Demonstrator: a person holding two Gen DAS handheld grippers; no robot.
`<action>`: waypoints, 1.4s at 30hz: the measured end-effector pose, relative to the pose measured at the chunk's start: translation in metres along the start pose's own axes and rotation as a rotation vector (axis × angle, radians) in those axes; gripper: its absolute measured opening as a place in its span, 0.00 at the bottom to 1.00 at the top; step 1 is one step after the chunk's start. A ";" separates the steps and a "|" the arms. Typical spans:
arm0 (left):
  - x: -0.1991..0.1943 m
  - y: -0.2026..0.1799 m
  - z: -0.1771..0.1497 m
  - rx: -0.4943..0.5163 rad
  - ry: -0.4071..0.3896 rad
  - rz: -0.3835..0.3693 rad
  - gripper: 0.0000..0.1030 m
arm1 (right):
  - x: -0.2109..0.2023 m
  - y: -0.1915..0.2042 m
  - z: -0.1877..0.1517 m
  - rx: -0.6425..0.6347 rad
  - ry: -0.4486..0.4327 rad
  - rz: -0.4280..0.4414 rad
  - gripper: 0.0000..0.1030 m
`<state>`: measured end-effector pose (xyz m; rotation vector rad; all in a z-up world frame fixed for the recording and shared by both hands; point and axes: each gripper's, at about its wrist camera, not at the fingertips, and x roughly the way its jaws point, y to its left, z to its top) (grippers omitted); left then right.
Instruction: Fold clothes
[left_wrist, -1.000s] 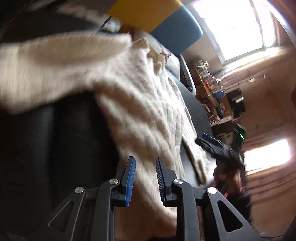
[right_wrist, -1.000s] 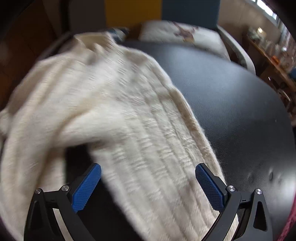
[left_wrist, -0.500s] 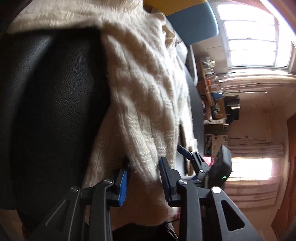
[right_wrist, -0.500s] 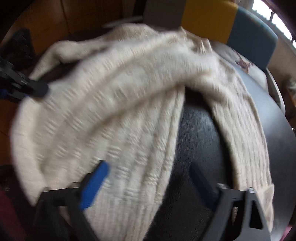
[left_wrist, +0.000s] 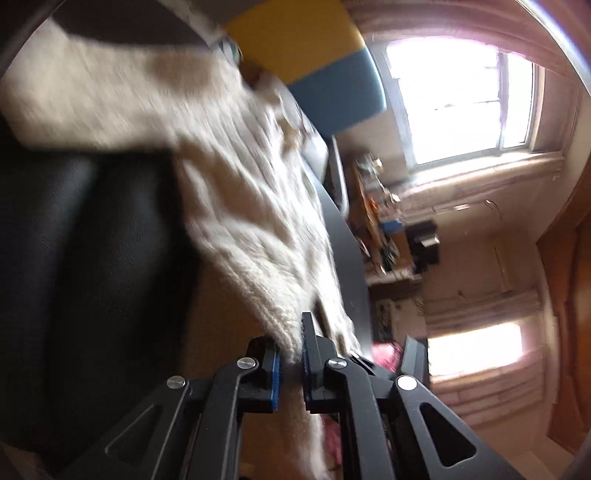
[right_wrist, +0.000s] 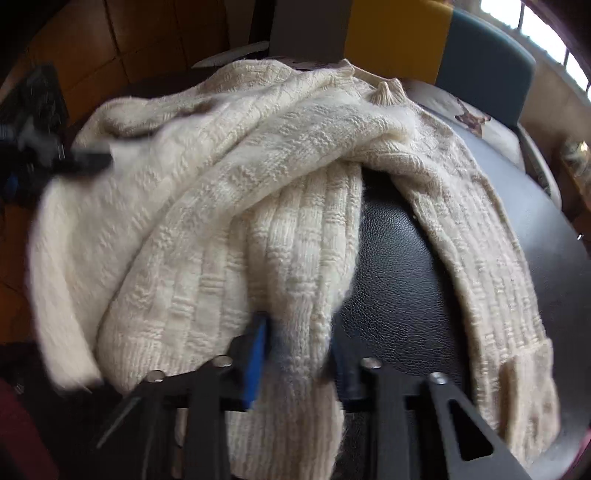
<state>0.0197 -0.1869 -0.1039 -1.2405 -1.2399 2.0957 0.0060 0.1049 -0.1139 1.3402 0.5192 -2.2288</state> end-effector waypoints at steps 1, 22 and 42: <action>-0.005 0.006 0.003 -0.008 -0.011 0.025 0.07 | -0.001 0.001 0.000 -0.022 0.010 -0.029 0.28; -0.010 0.011 0.014 0.042 -0.139 0.381 0.15 | -0.051 -0.072 0.017 0.171 -0.051 -0.088 0.78; 0.132 -0.026 0.022 0.387 0.235 0.337 0.17 | 0.045 -0.195 0.008 0.488 0.128 -0.126 1.00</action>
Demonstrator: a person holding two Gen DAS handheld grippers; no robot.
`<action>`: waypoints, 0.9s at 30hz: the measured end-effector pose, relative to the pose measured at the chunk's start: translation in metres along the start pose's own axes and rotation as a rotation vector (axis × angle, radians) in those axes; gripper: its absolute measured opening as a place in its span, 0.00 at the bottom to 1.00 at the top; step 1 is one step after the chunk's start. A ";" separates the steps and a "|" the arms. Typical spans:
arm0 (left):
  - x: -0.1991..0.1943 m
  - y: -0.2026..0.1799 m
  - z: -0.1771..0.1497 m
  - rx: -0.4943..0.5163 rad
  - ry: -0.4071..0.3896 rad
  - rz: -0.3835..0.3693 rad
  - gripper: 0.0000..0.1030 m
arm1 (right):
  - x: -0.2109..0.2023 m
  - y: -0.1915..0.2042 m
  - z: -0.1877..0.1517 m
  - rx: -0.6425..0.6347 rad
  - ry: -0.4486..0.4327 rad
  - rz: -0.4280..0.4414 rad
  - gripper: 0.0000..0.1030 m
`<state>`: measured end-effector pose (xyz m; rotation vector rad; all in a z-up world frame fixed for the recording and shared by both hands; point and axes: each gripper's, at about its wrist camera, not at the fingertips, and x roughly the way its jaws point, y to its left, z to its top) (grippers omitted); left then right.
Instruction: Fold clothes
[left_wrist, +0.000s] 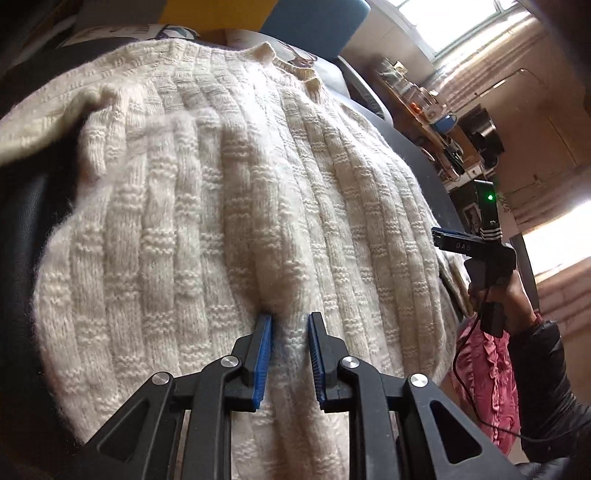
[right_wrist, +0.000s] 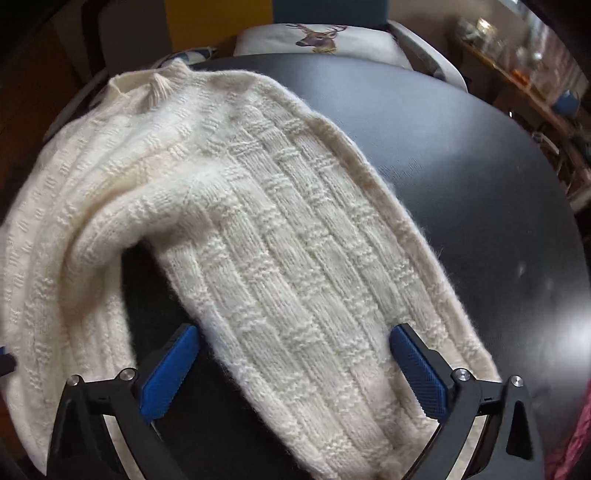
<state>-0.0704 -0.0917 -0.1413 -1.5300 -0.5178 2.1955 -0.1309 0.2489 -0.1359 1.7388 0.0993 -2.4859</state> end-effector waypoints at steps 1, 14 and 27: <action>-0.004 0.002 0.004 -0.008 -0.007 -0.012 0.17 | -0.002 -0.002 -0.002 -0.006 -0.002 -0.002 1.00; -0.037 -0.008 0.168 -0.031 -0.182 -0.260 0.25 | -0.070 0.077 0.074 -0.121 -0.258 0.293 1.00; 0.127 -0.013 0.314 0.034 0.065 -0.214 0.25 | 0.030 0.075 0.103 -0.170 -0.133 0.376 1.00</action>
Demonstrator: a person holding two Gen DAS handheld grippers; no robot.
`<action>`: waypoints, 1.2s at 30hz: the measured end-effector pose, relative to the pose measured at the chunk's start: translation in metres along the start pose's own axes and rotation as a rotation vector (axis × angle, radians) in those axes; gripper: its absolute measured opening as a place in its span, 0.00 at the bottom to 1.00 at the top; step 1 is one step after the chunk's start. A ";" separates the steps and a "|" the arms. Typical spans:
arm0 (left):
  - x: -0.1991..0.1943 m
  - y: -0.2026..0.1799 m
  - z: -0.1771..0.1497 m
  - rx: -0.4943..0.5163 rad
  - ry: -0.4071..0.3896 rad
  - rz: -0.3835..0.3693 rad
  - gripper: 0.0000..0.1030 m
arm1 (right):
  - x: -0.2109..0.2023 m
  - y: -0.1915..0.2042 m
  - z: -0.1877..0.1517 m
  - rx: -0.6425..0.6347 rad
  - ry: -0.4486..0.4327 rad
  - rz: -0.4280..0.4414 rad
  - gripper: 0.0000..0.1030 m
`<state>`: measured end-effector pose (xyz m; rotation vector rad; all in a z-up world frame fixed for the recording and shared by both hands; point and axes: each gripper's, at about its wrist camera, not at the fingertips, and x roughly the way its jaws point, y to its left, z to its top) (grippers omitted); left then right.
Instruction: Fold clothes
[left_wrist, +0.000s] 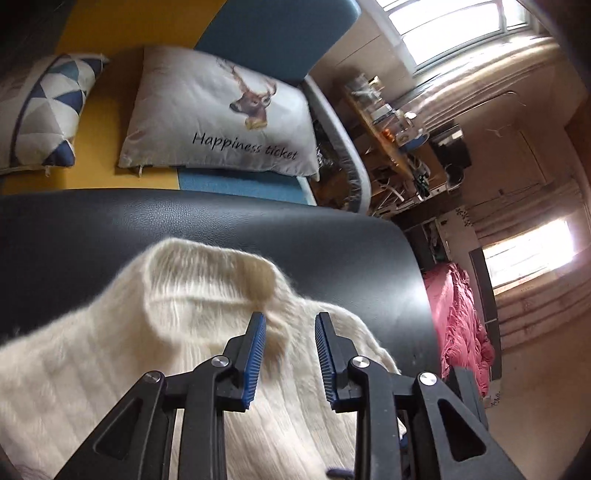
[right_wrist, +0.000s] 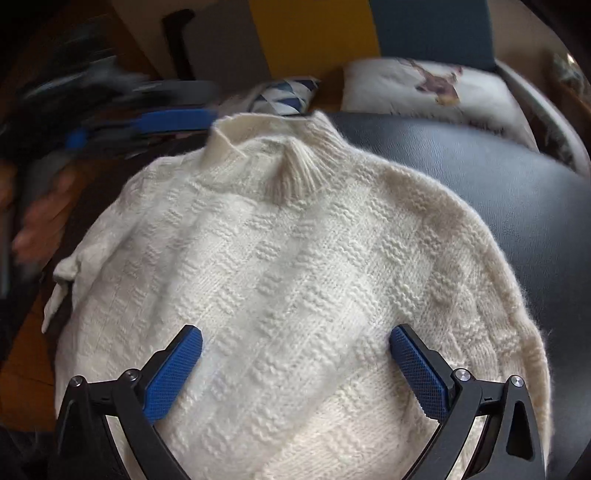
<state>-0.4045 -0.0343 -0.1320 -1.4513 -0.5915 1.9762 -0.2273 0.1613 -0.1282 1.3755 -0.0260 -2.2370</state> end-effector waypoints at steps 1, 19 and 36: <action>0.010 0.004 0.006 -0.006 0.023 -0.009 0.26 | 0.000 0.000 -0.003 -0.015 -0.011 0.004 1.00; 0.041 -0.048 0.010 0.266 0.121 -0.274 0.03 | -0.003 0.004 -0.018 -0.097 -0.104 -0.019 1.00; 0.051 -0.009 0.014 0.094 0.053 -0.055 0.17 | 0.000 0.021 -0.025 -0.145 -0.089 -0.110 1.00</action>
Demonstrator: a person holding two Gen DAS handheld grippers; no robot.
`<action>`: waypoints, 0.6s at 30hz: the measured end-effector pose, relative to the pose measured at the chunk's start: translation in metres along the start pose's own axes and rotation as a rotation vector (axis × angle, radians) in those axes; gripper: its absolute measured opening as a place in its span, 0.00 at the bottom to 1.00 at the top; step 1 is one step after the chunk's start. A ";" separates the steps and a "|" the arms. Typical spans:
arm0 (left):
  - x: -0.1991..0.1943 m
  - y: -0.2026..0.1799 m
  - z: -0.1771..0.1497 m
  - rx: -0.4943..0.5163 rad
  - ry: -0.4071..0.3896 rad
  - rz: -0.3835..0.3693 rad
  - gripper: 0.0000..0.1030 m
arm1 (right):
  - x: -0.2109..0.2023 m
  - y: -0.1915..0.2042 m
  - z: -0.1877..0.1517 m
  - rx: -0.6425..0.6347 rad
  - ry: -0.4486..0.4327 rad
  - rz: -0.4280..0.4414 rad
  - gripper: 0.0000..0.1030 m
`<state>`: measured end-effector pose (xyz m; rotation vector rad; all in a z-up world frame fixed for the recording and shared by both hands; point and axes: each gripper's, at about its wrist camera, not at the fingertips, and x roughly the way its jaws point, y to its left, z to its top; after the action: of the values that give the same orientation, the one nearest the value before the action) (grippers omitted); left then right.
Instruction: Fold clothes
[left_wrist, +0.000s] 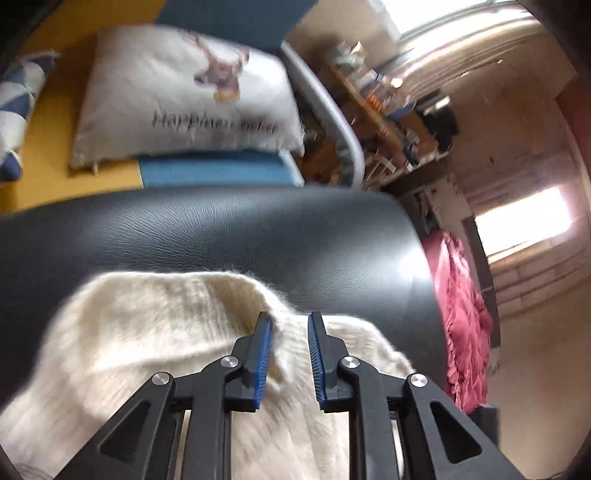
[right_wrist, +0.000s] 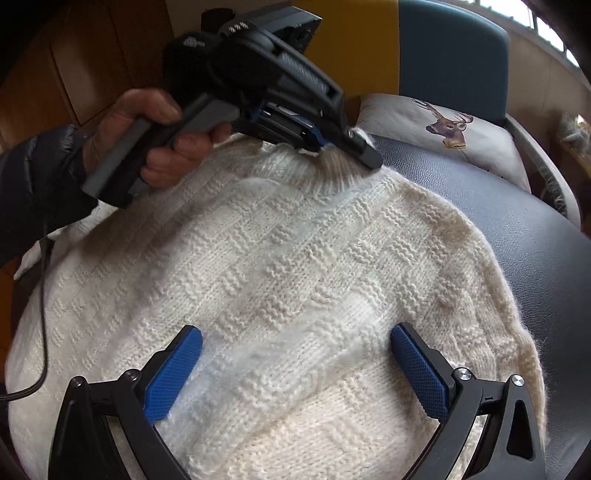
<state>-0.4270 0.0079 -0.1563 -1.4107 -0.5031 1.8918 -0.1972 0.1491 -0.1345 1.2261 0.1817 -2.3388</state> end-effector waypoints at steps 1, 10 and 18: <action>-0.016 0.000 -0.008 -0.011 -0.035 -0.003 0.19 | -0.001 0.000 0.000 0.001 -0.002 0.002 1.00; -0.090 0.020 -0.103 -0.025 -0.176 0.198 0.20 | -0.027 -0.016 0.020 0.155 -0.014 0.173 1.00; -0.091 0.026 -0.125 -0.002 -0.208 0.242 0.20 | -0.004 -0.025 0.114 0.418 -0.117 0.581 1.00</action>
<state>-0.3041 -0.0899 -0.1544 -1.3320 -0.4481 2.2481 -0.2911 0.1348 -0.0669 1.1215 -0.6488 -1.9642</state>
